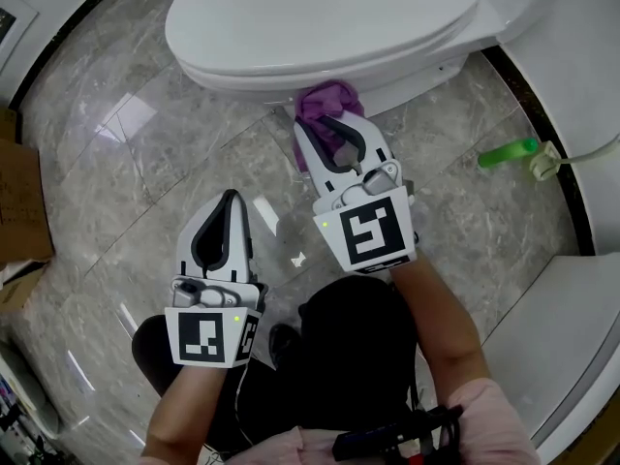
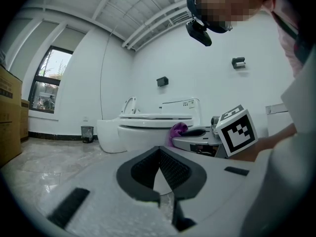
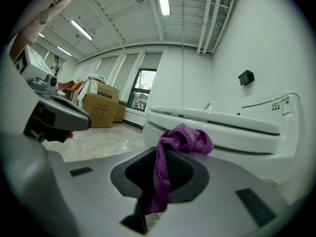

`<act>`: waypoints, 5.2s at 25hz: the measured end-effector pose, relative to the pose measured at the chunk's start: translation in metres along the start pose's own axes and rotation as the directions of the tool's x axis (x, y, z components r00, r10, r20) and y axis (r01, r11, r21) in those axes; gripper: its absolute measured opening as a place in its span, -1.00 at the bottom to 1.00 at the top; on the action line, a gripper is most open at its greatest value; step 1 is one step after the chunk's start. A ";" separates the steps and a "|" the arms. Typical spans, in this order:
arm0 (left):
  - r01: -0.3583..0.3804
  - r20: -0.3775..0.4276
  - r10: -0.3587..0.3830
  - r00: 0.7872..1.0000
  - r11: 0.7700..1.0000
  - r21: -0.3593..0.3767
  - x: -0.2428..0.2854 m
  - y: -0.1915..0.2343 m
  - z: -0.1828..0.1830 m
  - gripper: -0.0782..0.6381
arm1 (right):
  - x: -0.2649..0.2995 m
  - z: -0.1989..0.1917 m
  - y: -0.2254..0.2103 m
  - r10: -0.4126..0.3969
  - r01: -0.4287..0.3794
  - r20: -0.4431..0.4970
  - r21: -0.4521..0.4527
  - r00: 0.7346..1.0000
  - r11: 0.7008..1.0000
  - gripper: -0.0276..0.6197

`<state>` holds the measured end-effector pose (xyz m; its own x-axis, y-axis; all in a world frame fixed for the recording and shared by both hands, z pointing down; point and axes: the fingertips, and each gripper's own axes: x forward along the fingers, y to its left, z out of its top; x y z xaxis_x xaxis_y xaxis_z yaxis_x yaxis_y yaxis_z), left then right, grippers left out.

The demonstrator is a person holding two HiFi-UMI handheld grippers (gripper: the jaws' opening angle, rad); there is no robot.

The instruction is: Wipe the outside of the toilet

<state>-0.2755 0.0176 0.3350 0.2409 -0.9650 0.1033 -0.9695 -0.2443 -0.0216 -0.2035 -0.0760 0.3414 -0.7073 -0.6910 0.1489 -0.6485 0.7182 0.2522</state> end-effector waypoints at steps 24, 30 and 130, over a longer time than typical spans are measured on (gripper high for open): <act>-0.098 -0.019 0.098 0.995 0.995 0.029 -0.029 0.045 0.002 -0.76 | 0.026 0.044 0.094 0.341 -0.342 0.168 -0.024 0.925 0.939 -0.72; -0.038 -0.017 0.039 0.999 0.999 0.032 -0.010 0.027 0.005 -0.76 | 0.004 0.042 0.079 0.342 -0.339 0.181 -0.049 0.922 0.940 -0.72; -0.056 -0.115 0.057 0.992 0.998 0.015 0.188 -0.104 -0.122 -0.76 | 0.003 -0.292 -0.358 -0.285 0.310 -0.148 0.194 0.947 0.931 -0.72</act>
<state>-0.1346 -0.1266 0.4784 0.1780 -0.9601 0.2157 -0.9806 -0.1913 -0.0423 0.1083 -0.3590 0.5314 -0.4432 -0.8712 0.2109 -0.8776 0.4697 0.0958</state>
